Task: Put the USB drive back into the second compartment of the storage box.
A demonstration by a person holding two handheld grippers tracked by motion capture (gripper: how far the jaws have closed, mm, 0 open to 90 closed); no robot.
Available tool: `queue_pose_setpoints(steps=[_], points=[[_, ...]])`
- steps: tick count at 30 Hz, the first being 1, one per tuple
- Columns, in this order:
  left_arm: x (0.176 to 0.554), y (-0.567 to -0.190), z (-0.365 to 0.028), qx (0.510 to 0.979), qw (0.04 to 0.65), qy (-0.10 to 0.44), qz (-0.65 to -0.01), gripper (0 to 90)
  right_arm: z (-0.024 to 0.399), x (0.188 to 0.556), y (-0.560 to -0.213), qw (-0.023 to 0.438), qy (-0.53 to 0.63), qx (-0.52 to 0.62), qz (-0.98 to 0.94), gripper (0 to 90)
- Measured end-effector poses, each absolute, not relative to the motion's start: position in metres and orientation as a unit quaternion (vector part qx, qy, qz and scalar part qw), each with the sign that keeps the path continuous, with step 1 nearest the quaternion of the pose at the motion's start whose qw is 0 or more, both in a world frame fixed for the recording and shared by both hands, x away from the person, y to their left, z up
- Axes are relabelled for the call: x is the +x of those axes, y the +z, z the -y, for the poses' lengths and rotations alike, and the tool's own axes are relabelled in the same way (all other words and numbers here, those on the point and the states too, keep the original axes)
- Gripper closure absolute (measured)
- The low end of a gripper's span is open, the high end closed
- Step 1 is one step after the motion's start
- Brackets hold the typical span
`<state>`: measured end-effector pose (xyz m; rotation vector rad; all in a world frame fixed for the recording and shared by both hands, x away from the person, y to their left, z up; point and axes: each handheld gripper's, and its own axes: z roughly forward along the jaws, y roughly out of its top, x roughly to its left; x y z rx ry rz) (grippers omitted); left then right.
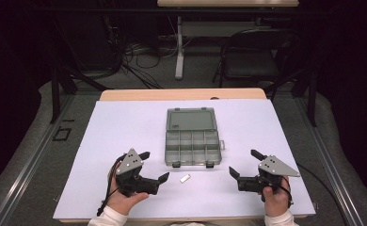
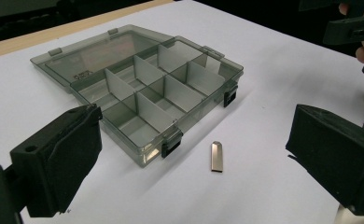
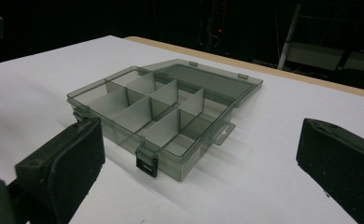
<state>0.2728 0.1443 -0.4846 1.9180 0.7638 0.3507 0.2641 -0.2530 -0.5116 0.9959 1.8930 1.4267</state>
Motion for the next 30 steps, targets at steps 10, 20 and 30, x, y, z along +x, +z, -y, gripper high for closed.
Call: queue_pose_setpoints(steps=[10,20,30], points=[[0.283,-0.482,-0.131,0.803,0.488,0.134,-0.316,15.9,0.253,0.265,-0.512,0.279,0.533,0.372,-0.707,1.0],[0.293,-0.486,-0.117,0.816,0.469,0.129,-0.312,31.1,0.253,0.265,-0.513,0.279,0.53,0.373,-0.708,1.2],[0.298,-0.493,-0.097,0.826,0.455,0.129,-0.305,40.6,0.253,0.265,-0.514,0.277,0.532,0.375,-0.707,1.6]])
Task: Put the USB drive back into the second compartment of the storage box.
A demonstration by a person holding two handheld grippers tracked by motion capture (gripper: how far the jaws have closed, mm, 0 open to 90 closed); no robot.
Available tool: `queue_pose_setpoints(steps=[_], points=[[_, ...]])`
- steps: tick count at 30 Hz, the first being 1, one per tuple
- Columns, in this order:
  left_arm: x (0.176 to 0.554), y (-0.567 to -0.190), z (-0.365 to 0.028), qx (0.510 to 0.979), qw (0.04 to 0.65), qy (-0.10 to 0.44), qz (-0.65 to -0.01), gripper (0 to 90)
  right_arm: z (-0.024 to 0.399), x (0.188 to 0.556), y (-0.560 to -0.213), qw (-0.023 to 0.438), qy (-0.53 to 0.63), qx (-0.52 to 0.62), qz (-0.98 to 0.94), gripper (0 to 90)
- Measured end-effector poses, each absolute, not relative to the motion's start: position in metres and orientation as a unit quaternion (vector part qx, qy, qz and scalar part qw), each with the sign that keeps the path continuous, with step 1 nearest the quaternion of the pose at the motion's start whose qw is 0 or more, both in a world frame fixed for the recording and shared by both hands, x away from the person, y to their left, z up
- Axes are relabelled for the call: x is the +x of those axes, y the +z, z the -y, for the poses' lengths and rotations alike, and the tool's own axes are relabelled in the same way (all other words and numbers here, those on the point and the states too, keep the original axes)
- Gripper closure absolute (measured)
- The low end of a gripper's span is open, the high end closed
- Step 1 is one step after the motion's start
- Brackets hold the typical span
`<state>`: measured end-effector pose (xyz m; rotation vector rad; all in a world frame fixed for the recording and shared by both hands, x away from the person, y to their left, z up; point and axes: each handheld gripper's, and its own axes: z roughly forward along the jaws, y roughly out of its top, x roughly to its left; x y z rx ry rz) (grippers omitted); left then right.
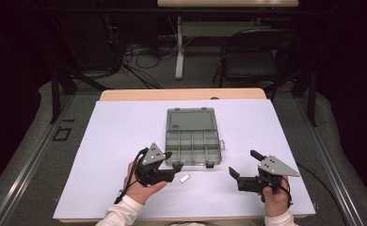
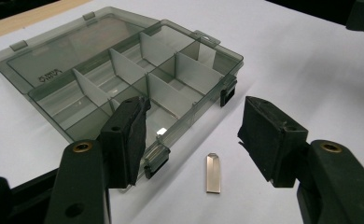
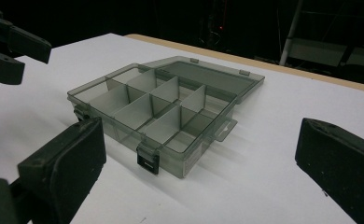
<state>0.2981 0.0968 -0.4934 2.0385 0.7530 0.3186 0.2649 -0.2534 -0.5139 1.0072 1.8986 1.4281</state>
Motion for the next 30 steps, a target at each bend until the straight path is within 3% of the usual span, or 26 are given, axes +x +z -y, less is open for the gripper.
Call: queue_pose_setpoints(steps=[13,30], points=[[0.305,-0.508,-0.09,0.826,0.457,0.101,-0.314,51.8,0.253,0.266,-0.516,0.275,0.525,0.375,-0.713,1.6],[0.302,-0.537,-0.08,0.846,0.42,0.095,-0.315,58.9,0.253,0.266,-0.517,0.274,0.522,0.374,-0.716,1.9]])
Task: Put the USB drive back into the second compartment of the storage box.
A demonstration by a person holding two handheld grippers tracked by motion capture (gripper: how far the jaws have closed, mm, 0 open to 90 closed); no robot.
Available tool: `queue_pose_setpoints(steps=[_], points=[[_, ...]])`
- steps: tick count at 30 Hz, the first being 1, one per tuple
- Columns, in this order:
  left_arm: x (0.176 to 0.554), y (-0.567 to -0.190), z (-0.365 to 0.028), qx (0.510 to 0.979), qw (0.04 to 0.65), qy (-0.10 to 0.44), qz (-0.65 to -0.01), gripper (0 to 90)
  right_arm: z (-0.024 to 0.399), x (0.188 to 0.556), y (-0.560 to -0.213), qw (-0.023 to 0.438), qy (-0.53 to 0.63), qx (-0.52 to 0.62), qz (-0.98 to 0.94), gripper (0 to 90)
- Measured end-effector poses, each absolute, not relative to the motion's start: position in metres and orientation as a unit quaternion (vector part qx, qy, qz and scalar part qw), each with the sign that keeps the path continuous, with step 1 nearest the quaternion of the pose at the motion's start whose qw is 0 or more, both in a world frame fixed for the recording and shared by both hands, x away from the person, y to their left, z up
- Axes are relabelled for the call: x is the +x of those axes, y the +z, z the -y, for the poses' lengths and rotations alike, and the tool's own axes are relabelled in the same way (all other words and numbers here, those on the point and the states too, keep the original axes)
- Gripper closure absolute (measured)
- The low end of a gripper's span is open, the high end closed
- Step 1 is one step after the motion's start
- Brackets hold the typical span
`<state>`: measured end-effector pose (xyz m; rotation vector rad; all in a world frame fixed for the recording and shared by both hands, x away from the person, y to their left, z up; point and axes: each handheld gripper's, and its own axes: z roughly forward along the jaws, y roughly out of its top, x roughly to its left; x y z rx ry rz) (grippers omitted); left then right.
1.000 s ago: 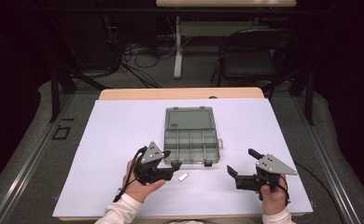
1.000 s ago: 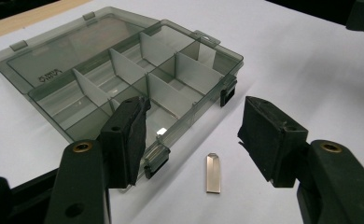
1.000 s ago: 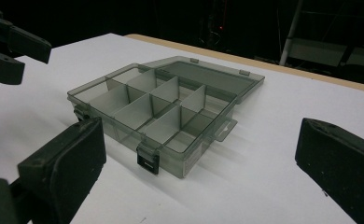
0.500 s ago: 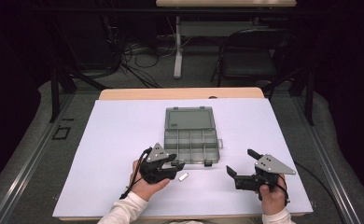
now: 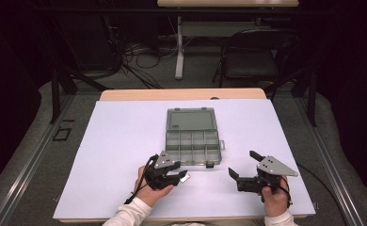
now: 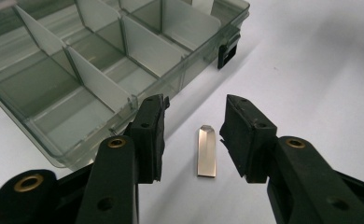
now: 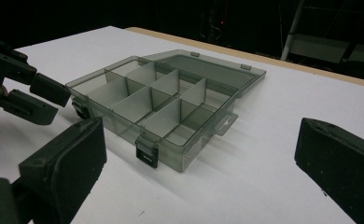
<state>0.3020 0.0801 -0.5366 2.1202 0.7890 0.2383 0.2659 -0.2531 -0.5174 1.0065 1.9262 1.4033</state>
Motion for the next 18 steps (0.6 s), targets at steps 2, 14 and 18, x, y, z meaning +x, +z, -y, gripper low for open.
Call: queue_pose_setpoints(steps=[2,14,18], points=[[0.302,-0.54,-0.078,0.849,0.415,0.096,-0.313,60.5,0.254,0.266,-0.518,0.274,0.522,0.375,-0.716,1.9],[0.302,-0.549,-0.072,0.858,0.396,0.088,-0.314,64.2,0.254,0.266,-0.518,0.273,0.521,0.376,-0.716,2.5],[0.302,-0.551,-0.071,0.861,0.391,0.085,-0.313,65.6,0.254,0.266,-0.518,0.273,0.521,0.375,-0.717,2.8]])
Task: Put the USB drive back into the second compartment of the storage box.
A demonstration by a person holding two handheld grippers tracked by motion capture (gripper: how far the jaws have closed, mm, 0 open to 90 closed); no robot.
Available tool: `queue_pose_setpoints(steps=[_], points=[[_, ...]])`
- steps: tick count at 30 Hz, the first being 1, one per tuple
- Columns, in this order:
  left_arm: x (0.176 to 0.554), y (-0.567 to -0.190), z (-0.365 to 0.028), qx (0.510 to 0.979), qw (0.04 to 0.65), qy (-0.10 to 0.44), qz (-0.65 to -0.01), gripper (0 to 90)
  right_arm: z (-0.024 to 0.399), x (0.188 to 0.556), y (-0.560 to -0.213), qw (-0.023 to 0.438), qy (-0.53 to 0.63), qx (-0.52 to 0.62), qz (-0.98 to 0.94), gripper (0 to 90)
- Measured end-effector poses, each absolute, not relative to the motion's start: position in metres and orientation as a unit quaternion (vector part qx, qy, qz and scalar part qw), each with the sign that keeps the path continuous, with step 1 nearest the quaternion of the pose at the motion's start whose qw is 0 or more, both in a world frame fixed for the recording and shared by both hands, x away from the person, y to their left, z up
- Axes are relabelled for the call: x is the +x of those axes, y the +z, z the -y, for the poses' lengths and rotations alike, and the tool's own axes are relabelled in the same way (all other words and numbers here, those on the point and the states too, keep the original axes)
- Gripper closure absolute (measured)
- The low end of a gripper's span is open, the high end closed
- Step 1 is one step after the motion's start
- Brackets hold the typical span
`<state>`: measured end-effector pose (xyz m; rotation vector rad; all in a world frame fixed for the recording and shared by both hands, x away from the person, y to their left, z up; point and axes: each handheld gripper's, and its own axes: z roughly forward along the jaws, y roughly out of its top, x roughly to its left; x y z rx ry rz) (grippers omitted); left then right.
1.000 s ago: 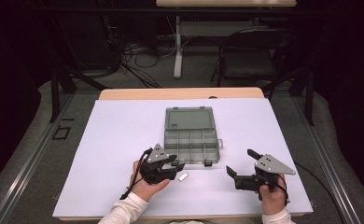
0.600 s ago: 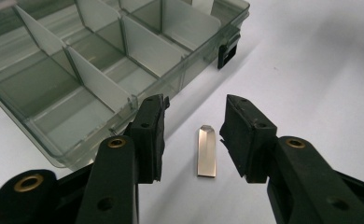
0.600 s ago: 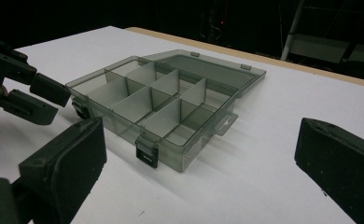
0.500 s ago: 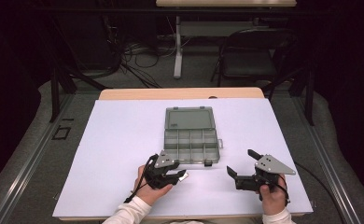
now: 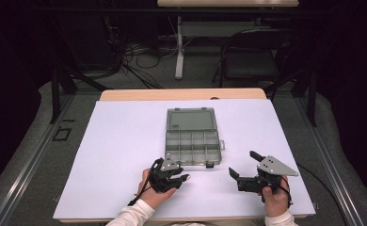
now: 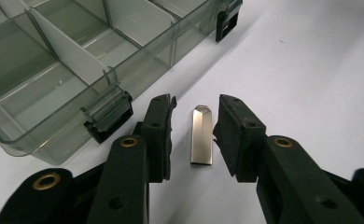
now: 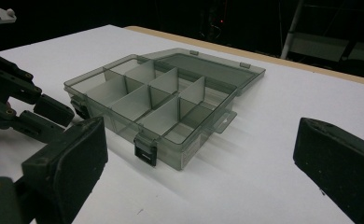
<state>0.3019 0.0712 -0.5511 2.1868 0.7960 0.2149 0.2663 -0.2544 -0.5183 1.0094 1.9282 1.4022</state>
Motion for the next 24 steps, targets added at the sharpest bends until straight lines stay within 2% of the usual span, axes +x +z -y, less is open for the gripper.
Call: queue_pose_setpoints(steps=[24], points=[[0.3013,-0.5588,-0.0631,0.866,0.381,0.083,-0.313,70.3,0.2541,0.2668,-0.5195,0.271,0.519,0.374,-0.719,4.3]])
